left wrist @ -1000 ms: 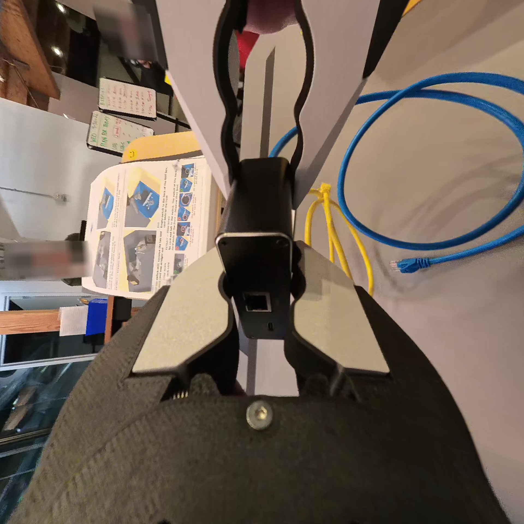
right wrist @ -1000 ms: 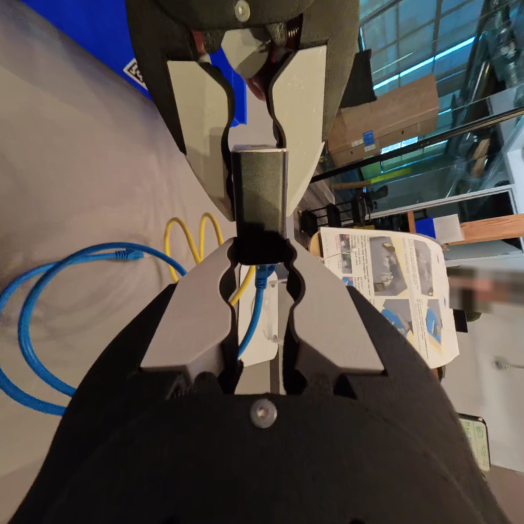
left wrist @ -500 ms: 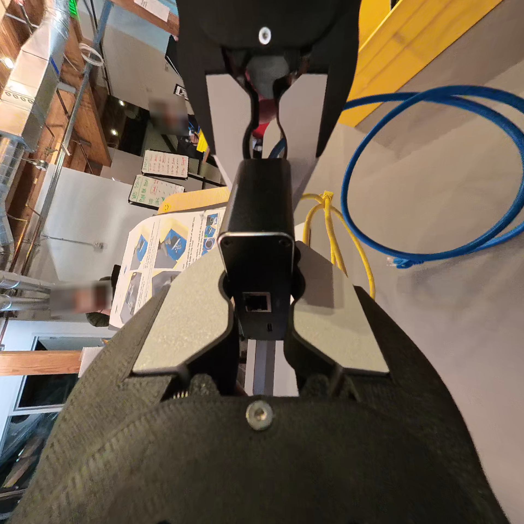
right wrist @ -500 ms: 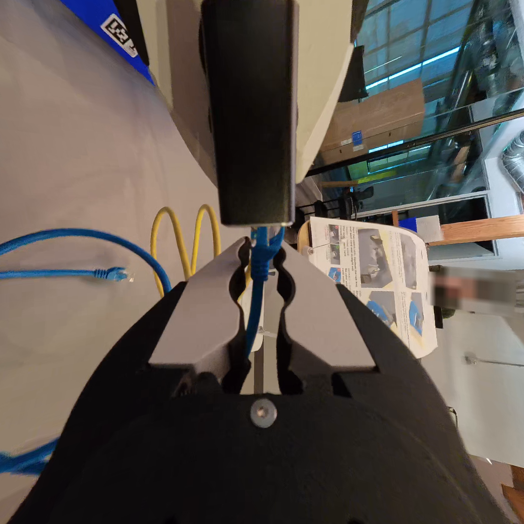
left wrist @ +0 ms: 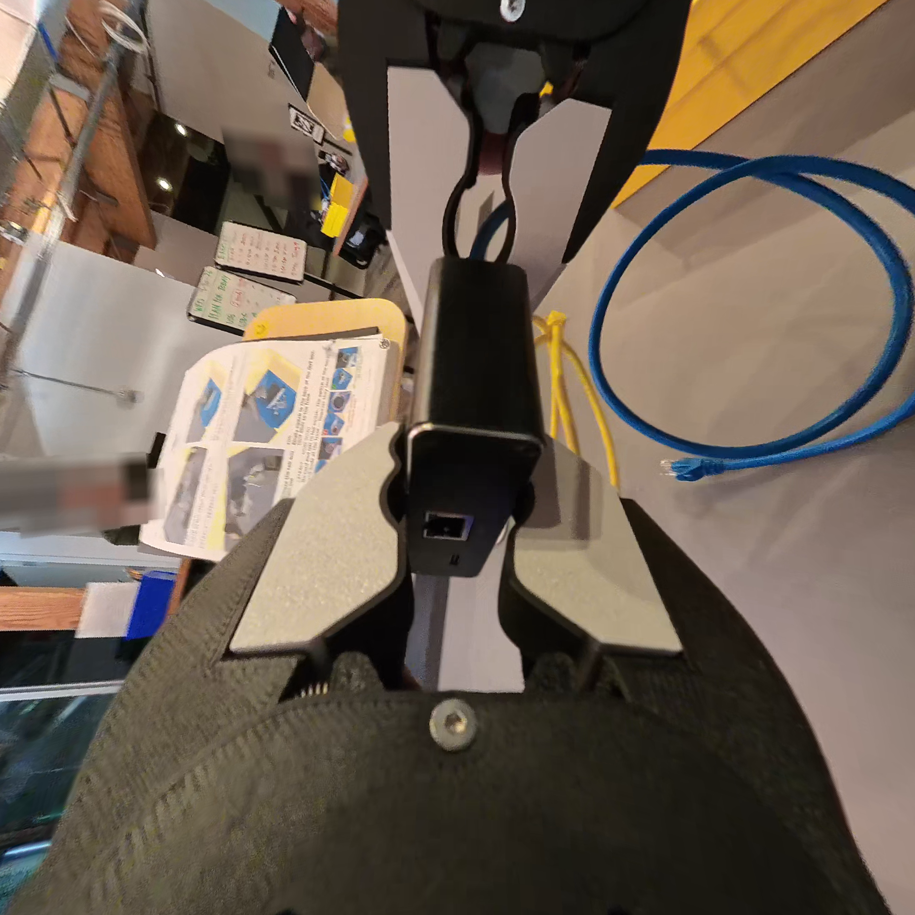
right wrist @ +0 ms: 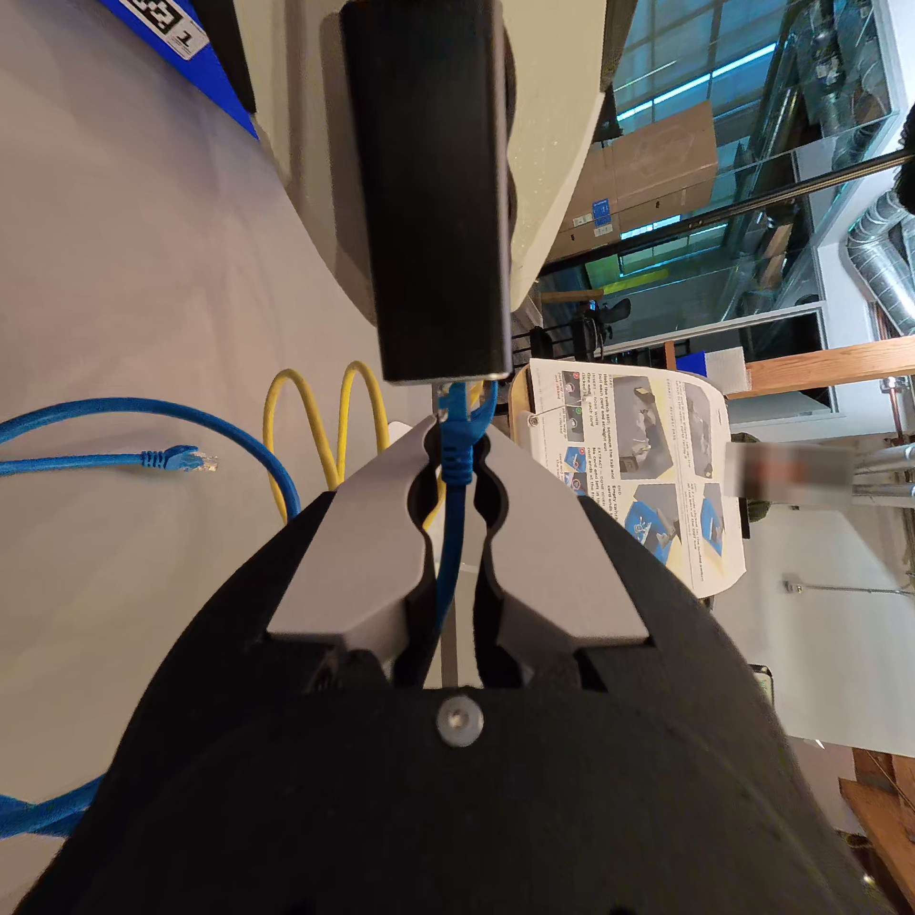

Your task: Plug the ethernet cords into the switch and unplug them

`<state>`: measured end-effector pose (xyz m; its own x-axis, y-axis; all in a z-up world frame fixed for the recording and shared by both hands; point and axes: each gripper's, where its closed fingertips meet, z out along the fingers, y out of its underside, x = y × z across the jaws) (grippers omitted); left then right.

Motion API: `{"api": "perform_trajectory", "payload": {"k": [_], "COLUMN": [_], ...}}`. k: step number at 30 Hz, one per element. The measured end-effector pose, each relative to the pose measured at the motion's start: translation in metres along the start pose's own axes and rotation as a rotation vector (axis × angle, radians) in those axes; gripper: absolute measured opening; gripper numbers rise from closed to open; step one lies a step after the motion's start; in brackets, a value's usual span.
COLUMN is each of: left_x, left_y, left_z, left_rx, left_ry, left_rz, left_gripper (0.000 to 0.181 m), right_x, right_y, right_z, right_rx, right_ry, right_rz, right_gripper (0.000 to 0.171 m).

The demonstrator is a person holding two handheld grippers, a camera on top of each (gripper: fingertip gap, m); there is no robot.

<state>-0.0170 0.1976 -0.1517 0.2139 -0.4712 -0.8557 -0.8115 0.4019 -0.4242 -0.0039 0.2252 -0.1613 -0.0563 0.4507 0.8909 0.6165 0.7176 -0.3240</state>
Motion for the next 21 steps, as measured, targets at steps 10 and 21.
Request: {"api": "perform_trajectory", "payload": {"k": [10,21], "left_x": [0.005,0.01], "left_y": [-0.002,-0.006], "left_z": [-0.018,-0.018], "left_rx": [0.003,-0.104], "left_ry": [0.304,0.544], "left_rz": [-0.46,-0.581], "left_gripper": [0.106,0.127], "right_x": [-0.002,-0.011], "right_y": [0.01,0.012], "right_z": [0.004,0.011], "right_rx": [-0.043,-0.087], "right_ry": [0.034,0.085], "right_rz": [-0.034,-0.115], "right_gripper": [0.004,0.004]}}
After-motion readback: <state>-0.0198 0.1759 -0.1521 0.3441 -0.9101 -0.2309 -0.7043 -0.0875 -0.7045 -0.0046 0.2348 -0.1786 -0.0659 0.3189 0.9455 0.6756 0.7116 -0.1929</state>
